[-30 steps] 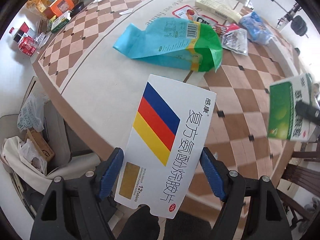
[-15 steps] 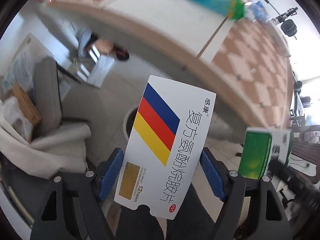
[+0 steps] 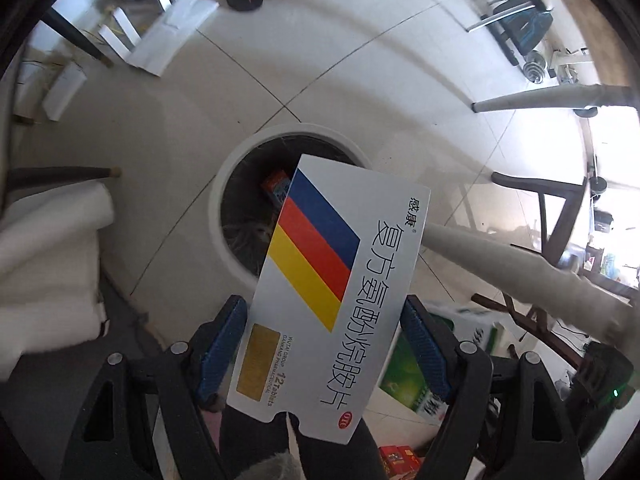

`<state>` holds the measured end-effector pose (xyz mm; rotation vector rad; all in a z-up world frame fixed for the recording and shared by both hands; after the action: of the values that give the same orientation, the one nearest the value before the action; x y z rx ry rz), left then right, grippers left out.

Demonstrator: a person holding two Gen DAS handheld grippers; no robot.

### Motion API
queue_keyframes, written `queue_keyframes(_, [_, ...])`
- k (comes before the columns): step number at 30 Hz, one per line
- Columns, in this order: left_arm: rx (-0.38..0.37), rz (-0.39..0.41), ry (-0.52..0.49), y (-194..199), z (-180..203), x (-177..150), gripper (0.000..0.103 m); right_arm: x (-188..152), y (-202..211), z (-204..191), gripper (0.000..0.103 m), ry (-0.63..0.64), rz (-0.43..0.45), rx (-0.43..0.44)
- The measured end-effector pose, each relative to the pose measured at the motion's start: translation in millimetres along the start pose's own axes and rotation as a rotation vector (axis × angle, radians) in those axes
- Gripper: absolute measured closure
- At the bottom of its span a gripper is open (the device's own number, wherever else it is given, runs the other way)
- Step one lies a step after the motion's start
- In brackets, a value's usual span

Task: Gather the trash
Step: 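Carry both boxes over the white bin and open both grippers, then grasp the blue-green snack bag with the left gripper while the right grasps the red wrapper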

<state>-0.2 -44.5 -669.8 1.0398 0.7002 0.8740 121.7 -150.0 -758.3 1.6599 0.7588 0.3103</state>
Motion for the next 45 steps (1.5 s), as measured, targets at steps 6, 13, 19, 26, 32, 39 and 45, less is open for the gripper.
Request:
queue_keyframes(6, [0.040,-0.007,0.038,-47.6,-38.3,7.5,0.004,39.3,-103.1,3.5,0.021,-0.051,-0.068,0.049])
queue_keyframes(13, [0.260,0.041,0.011,-21.3,-69.4,-14.0,0.004,58.9,-132.8,-0.5,0.000,0.002,-0.048,-0.055])
queue_keyframes(19, [0.374,0.047,-0.038,20.3,-57.5,-34.4,0.004,57.7,-98.2,-7.5,0.000,0.065,0.006,-0.181])
queue_keyframes(26, [0.375,0.064,-0.053,83.6,-30.0,-51.9,0.004,42.8,-23.4,-22.4,0.000,0.123,0.065,-0.227])
queue_keyframes(32, [0.386,0.084,-0.085,145.3,2.5,-75.2,0.004,22.3,64.1,-38.7,0.000,0.171,0.111,-0.217])
queue_keyframes(39, [0.385,0.114,-0.103,210.3,36.5,-103.1,0.004,-7.6,158.4,-55.2,0.000,0.212,0.150,-0.183])
queue_keyframes(45, [0.372,0.170,-0.127,267.6,65.7,-121.4,0.004,-39.0,234.2,-65.2,0.000,0.205,0.162,-0.141])
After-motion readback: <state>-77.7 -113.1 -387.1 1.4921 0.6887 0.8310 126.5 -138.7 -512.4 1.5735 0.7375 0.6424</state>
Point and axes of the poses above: each gripper's, at about its wrist camera, not at the fingertips, and y roughly against the way its jaws point, z to its right, x to its top, the point moved 10 cm from there along -y, roughly the way its jaws point, and after that the axes turned 14 degrees about -y, right-handed, at the moved point
